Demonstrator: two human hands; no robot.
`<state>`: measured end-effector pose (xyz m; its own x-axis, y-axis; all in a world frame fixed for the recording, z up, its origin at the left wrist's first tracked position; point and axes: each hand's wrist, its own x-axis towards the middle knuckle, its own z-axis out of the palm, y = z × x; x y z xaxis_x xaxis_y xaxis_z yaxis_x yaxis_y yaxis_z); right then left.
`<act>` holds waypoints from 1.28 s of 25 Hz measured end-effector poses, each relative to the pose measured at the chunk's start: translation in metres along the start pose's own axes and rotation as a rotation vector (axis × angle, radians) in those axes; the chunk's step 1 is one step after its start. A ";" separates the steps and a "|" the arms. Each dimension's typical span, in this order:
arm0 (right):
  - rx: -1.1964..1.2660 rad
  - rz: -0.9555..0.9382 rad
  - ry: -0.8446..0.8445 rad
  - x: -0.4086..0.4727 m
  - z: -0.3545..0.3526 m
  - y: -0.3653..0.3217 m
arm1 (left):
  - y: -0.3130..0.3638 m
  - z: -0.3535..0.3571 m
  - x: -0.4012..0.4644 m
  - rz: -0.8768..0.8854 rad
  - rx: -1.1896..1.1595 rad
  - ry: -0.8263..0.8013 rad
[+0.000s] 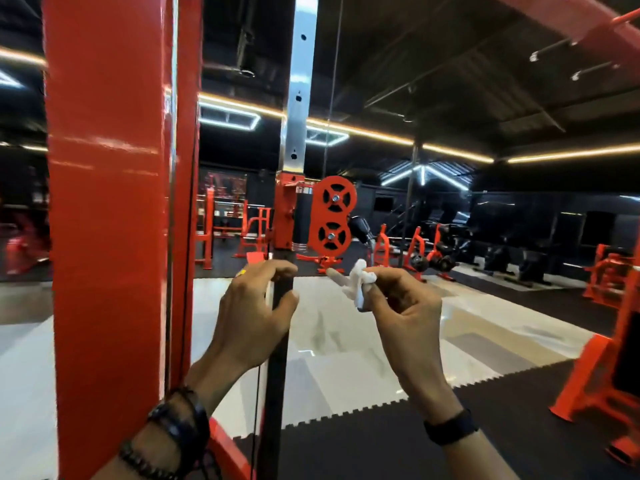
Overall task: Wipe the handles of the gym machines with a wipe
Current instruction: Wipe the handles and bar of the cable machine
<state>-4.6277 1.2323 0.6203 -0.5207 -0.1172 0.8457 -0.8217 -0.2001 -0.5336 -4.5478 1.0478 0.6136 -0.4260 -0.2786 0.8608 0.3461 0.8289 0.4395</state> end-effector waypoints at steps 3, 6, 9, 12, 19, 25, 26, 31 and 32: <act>0.074 0.008 -0.003 0.032 0.028 0.045 | -0.028 0.015 0.036 0.038 0.069 0.074; 0.220 0.043 0.049 0.062 0.053 0.089 | -0.048 0.031 0.065 0.073 0.124 0.111; 0.333 0.082 0.098 0.099 0.073 0.124 | -0.068 0.042 0.101 0.122 0.175 0.102; 0.378 0.050 0.085 0.126 0.093 0.154 | -0.088 0.050 0.139 0.123 0.145 0.110; 0.395 -0.004 0.149 0.156 0.132 0.185 | -0.118 0.055 0.207 0.164 0.039 -0.084; 0.276 -0.218 0.142 0.178 0.151 0.186 | -0.134 0.076 0.241 0.294 -0.100 -0.150; 0.276 -0.221 0.156 0.190 0.152 0.183 | -0.138 0.080 0.245 0.300 -0.139 -0.137; 0.269 -0.223 0.192 0.180 0.157 0.192 | -0.157 0.088 0.253 0.302 -0.297 -0.039; 0.266 -0.214 0.213 0.163 0.159 0.198 | -0.158 0.091 0.252 0.307 -0.299 -0.024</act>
<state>-4.8384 1.0188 0.6534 -0.4032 0.1533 0.9022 -0.8428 -0.4463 -0.3008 -4.7858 0.8906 0.7373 -0.2840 -0.0264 0.9585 0.6854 0.6935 0.2222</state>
